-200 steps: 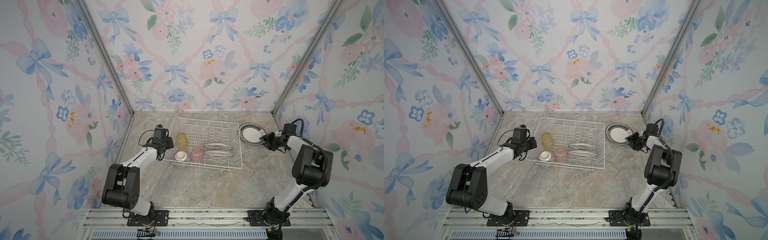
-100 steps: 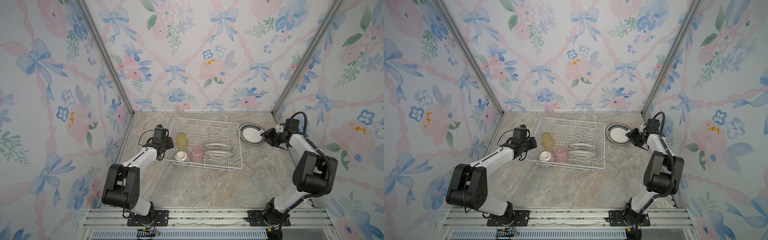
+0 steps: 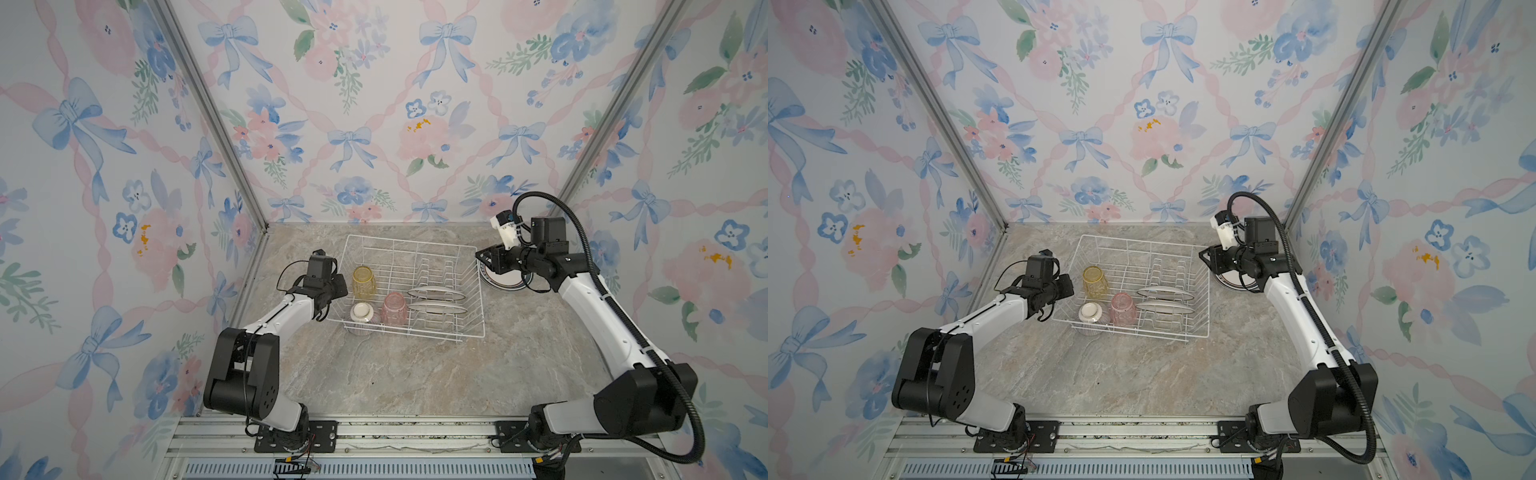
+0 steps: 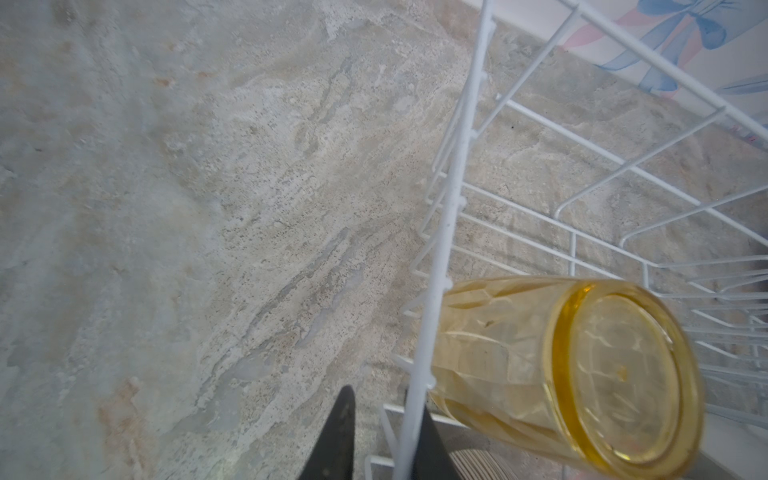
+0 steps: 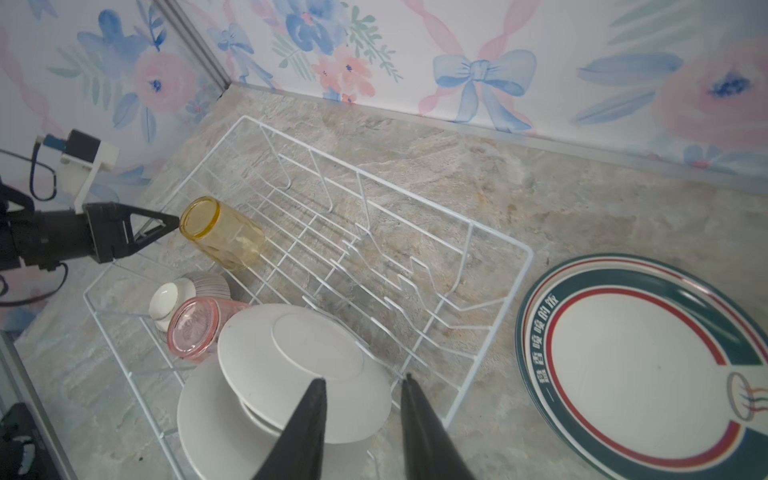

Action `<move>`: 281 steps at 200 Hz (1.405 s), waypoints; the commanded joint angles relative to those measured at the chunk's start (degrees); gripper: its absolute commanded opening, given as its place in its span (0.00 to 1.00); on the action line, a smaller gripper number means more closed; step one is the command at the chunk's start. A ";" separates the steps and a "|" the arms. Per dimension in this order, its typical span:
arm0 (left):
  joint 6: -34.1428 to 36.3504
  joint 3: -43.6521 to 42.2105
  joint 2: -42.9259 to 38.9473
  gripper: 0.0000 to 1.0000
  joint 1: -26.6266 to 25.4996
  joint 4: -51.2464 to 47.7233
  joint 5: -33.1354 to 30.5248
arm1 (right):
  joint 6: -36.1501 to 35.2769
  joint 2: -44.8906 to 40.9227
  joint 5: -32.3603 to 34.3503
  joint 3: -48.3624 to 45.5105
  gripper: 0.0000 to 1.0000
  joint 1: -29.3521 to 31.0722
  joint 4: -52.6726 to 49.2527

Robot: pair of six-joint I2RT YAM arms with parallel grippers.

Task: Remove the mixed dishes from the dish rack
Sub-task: 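Raise the right gripper and move it back over the rack, then lower the right gripper and grip the next printed plate in the rack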

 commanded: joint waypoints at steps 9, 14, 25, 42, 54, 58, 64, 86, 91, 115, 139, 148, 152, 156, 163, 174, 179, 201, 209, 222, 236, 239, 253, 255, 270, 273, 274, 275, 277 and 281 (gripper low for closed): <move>-2.25 -1.04 0.91 0.21 -0.99 -1.14 1.85 | -12.53 -1.20 7.08 1.16 0.30 7.15 -7.35; -2.22 -0.95 0.99 0.21 -1.03 -1.07 1.92 | -13.11 -1.11 8.06 1.49 0.31 8.35 -8.17; -2.11 -0.84 1.00 0.21 -1.02 -1.06 2.13 | -14.53 -0.56 9.99 2.16 0.31 10.84 -9.72; -1.94 -0.81 1.08 0.21 -0.98 -1.09 2.33 | -16.49 0.55 12.98 3.21 0.31 14.67 -12.46; -1.79 -0.82 1.01 0.21 -1.01 -1.09 2.44 | -17.69 1.56 15.28 3.71 0.31 17.14 -13.99; -1.76 -0.90 1.00 0.21 -1.01 -1.07 2.49 | -17.96 1.77 15.96 3.73 0.31 17.78 -14.33; -1.65 -0.91 0.99 0.21 -1.00 -1.09 2.48 | -18.35 2.04 16.71 3.84 0.31 18.78 -14.70; -1.42 -1.00 0.91 0.21 -0.96 -1.01 2.78 | -19.25 2.71 19.73 3.60 0.32 21.33 -14.94; -1.41 -1.01 0.87 0.21 -0.96 -1.02 2.72 | -19.54 2.92 20.31 3.50 0.32 21.74 -14.94; -1.33 -1.08 0.96 0.21 -1.02 -1.09 2.97 | -21.45 4.40 24.85 3.59 0.32 24.36 -15.55; -1.23 -1.26 0.89 0.21 -1.02 -1.09 2.97 | -22.87 5.73 29.70 3.45 0.33 25.90 -14.64; -1.26 -1.34 0.81 0.21 -0.96 -0.96 2.98 | -23.08 6.13 31.01 3.48 0.33 26.03 -14.04; -1.28 -1.41 0.82 0.21 -0.97 -0.96 3.01 | -23.28 6.25 31.36 3.49 0.33 26.08 -13.84; -1.24 -1.50 0.73 0.21 -0.90 -1.00 3.04 | -23.39 6.34 31.65 3.45 0.33 26.10 -13.59; -1.32 -1.67 0.66 0.21 -0.94 -0.81 2.98 | -23.54 6.45 31.99 3.49 0.33 26.10 -13.11; -1.41 -1.84 0.47 0.21 -1.01 -0.69 2.97 | -24.00 6.84 32.11 3.61 0.33 26.12 -12.67; -1.51 -1.96 0.51 0.21 -0.91 -0.65 3.04 | -24.23 7.09 32.18 3.73 0.33 26.12 -12.66; -1.60 -2.22 0.34 0.21 -0.95 -0.35 3.07 | -25.12 8.52 31.63 4.80 0.33 26.16 -13.41; -1.67 -2.30 0.29 0.21 -0.96 -0.32 2.92 | -25.31 9.03 31.18 5.11 0.33 26.19 -13.76; -1.67 -2.39 0.21 0.21 -0.94 -0.22 2.93 | -25.51 9.71 30.06 5.75 0.33 26.28 -14.46; -1.74 -2.47 0.15 0.21 -0.93 -0.17 2.80 | -25.59 10.33 29.57 6.02 0.33 26.30 -14.68; -1.76 -2.47 0.17 0.21 -0.88 -0.08 2.80 | -25.60 10.52 29.46 6.12 0.33 26.28 -14.76; -1.79 -2.57 0.20 0.21 -0.94 -0.03 2.81 | -25.42 11.14 28.76 6.43 0.33 26.28 -15.07; -1.88 -2.58 0.21 0.21 -0.94 -0.04 2.86 | -25.42 11.23 28.62 6.47 0.33 26.29 -15.11; -1.90 -2.66 0.21 0.21 -0.93 0.03 2.86 | -25.24 11.71 28.58 6.57 0.33 26.31 -14.91; -1.87 -2.66 0.21 0.21 -0.94 0.08 2.80 | -25.31 11.80 28.64 6.57 0.33 26.33 -14.86; -1.86 -2.67 0.21 0.21 -0.94 0.06 2.80 | -25.37 11.85 28.64 6.57 0.33 26.36 -14.86; -1.85 -2.67 0.21 0.21 -0.90 0.06 2.80 | -25.39 11.92 28.68 6.57 0.33 26.37 -14.81; -1.87 -2.67 0.21 0.21 -0.91 0.05 2.84 | -25.42 12.00 28.71 6.57 0.33 26.34 -14.78; -1.86 -2.67 0.21 0.21 -0.86 0.09 2.84 | -25.50 12.21 28.84 6.65 0.33 26.38 -14.76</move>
